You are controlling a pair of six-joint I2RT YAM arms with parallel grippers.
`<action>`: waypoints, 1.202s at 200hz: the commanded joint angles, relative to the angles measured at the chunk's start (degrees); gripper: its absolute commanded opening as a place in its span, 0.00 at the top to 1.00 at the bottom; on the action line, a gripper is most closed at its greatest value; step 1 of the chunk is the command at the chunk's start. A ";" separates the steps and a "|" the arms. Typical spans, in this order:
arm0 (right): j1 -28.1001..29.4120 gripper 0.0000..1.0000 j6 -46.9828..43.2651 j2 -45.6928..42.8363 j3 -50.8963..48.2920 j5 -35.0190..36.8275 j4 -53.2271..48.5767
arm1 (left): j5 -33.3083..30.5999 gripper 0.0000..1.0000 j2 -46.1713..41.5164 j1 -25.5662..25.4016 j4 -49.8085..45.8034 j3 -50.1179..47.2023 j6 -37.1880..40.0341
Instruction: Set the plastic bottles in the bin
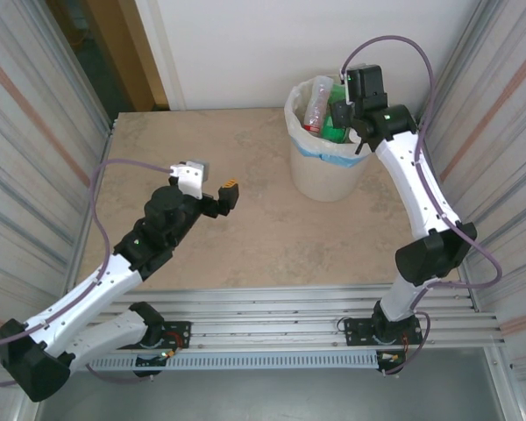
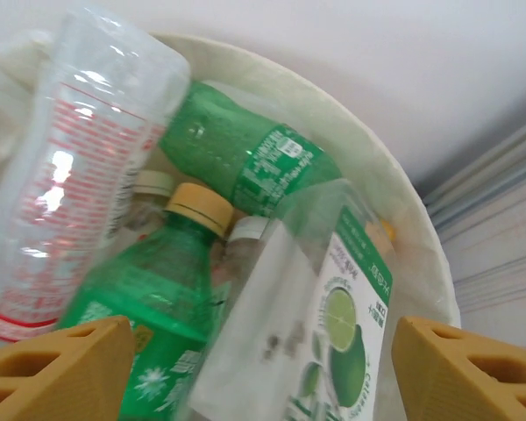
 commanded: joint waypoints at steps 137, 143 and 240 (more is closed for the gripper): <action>-7.16 0.64 18.78 -6.64 -12.13 -14.49 0.42 | 0.59 0.01 0.33 0.81 0.64 0.18 -1.07; -7.32 0.64 19.22 -6.68 -12.91 -14.95 0.94 | 0.71 0.01 0.44 0.75 0.63 0.33 -1.06; -8.30 0.51 20.24 -6.61 -7.52 -16.50 1.70 | 0.73 0.01 -0.69 0.80 0.12 0.12 -1.24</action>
